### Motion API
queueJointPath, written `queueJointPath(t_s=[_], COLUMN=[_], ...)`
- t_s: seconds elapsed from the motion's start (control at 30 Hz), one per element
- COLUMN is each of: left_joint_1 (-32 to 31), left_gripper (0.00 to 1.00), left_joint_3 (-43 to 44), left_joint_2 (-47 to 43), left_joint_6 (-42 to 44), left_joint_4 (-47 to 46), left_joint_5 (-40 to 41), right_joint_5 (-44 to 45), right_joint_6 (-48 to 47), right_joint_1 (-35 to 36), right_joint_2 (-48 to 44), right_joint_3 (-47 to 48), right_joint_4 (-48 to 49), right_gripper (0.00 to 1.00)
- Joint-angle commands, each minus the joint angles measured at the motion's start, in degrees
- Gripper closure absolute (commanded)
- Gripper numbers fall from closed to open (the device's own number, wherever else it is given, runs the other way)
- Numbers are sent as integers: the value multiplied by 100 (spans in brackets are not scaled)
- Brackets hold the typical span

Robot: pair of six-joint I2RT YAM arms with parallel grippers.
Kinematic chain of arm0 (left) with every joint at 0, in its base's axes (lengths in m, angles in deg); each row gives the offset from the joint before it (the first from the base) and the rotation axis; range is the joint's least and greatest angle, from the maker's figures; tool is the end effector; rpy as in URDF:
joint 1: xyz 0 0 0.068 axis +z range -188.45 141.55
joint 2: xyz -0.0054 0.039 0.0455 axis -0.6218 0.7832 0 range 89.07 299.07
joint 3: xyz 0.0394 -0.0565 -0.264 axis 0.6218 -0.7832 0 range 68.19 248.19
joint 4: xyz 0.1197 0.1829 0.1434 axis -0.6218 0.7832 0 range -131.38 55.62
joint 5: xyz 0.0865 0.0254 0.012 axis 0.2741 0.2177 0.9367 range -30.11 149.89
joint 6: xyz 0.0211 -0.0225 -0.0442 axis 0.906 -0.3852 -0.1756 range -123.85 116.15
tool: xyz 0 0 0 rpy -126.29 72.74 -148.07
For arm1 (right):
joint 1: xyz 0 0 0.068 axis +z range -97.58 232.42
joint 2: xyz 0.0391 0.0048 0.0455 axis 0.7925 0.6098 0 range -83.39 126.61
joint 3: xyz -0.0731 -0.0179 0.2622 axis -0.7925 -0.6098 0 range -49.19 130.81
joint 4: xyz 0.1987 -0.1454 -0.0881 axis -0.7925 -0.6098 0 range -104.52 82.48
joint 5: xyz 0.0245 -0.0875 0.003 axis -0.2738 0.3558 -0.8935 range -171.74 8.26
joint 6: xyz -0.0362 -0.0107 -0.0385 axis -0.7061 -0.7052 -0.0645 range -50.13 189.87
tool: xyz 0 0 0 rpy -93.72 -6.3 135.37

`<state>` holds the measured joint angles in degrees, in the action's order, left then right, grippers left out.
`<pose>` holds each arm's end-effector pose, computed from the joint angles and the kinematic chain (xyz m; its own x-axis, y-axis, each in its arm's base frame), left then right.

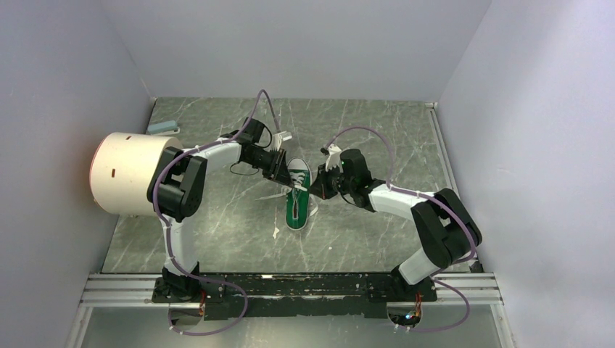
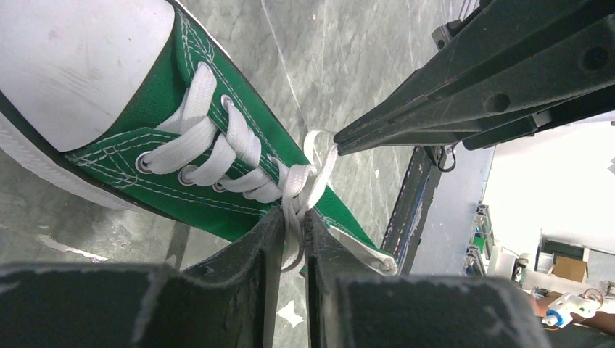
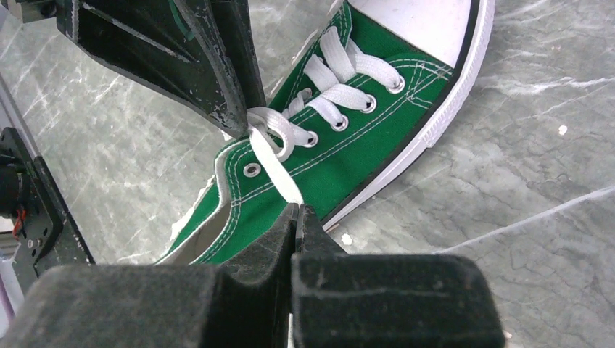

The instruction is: Tie the shoes

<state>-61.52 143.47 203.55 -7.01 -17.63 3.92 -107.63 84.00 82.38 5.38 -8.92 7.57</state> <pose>0.3564 -0.1837 0.1618 -0.8492 0.3282 -0.4136 0.5202 0.3859 -0.7619 0.2610 0.1683 0.1753 -0.6494 -0.1209 -0.7508 -0.6254 0.6465 0.4368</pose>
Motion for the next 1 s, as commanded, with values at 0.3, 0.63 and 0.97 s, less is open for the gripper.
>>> queueJointPath(t_s=[0.3, 0.63, 0.97], left_joint_1=[22, 22, 13], left_gripper=[86, 87, 88], left_joint_3=[-10, 49, 152], left_joint_2=[-52, -44, 28], left_joint_6=[144, 156, 245], left_joint_4=[-85, -77, 86], left_joint_5=[-300, -393, -480], right_joint_5=[-478, -950, -1196], right_joint_6=[610, 400, 484], right_joint_1=[-250, -218, -198], right_joint_2=[329, 1030, 1236], right_joint_3=[700, 1057, 1086], right_joint_4=[8, 22, 369], right_gripper=[67, 72, 76])
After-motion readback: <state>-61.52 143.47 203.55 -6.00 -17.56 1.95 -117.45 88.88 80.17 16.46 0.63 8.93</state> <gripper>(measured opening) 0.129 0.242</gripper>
